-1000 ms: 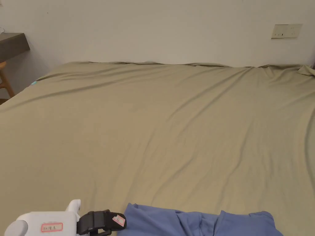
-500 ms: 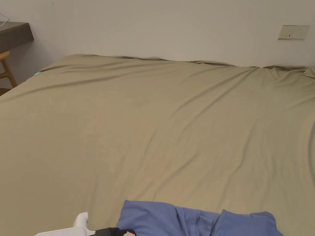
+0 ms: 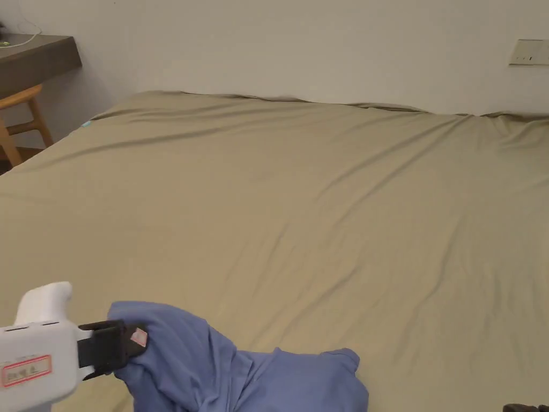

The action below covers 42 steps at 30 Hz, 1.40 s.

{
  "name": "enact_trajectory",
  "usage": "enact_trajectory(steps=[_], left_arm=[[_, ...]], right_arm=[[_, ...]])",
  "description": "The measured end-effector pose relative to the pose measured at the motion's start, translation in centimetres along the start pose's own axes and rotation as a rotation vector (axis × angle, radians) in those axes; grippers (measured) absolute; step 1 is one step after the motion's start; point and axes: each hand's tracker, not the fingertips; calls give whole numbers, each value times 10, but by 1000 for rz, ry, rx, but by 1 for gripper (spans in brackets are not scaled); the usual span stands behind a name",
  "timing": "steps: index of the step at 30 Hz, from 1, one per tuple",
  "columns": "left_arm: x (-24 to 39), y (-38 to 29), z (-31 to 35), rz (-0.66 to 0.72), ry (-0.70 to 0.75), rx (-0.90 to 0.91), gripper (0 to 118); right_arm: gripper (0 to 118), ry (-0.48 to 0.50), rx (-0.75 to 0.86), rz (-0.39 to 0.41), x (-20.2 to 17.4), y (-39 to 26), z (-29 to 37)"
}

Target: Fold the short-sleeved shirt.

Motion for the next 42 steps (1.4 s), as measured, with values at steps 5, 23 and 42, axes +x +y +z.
enact_trajectory(steps=[5, 23, 42], left_arm=[[102, -10, -54, -434, 115, -134, 10], [87, -25, -105, 170, -703, -151, 78], [105, -136, -155, 110, -627, -469, 0]], right_arm=[[3, 10, -7, -8, -2, -4, 2], [3, 12, -20, -51, 7, -19, 6], [3, 120, -12, -88, -4, -8, -10]])
